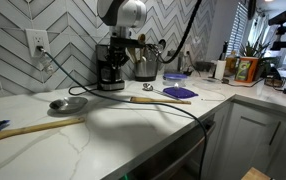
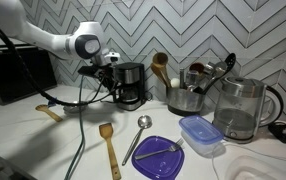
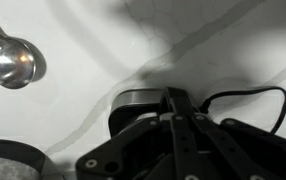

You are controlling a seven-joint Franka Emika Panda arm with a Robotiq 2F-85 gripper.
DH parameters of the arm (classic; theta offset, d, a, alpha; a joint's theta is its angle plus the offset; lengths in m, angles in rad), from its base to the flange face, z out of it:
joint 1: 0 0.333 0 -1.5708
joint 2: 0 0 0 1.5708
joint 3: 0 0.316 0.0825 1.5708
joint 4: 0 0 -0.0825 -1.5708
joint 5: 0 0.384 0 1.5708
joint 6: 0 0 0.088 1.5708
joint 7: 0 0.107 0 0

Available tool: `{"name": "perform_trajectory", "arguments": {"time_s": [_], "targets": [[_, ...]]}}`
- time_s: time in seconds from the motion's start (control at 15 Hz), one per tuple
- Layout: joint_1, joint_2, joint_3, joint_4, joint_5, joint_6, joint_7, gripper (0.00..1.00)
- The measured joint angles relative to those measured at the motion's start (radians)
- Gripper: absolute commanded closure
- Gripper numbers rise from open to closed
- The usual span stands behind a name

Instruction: Pick up the coffee jar and slot it into the coffee machine

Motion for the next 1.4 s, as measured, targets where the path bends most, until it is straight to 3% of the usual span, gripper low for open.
{"name": "perform_trajectory", "arguments": {"time_s": [0.4,0.47,0.53,1.13,1.2,1.4], "targets": [[0.000,-0.045,0.014,-0.008,0.045,-0.044,-0.062,1.00],[0.001,-0.063,0.020,-0.015,0.053,-0.067,-0.077,0.74],[0.002,-0.084,0.024,-0.026,0.055,-0.088,-0.086,0.73],[0.007,-0.355,0.040,-0.198,-0.056,-0.187,-0.084,0.07],[0.003,-0.395,0.039,-0.228,-0.073,-0.181,-0.084,0.01],[-0.013,-0.519,0.035,-0.333,-0.113,-0.116,-0.084,0.00]]}}
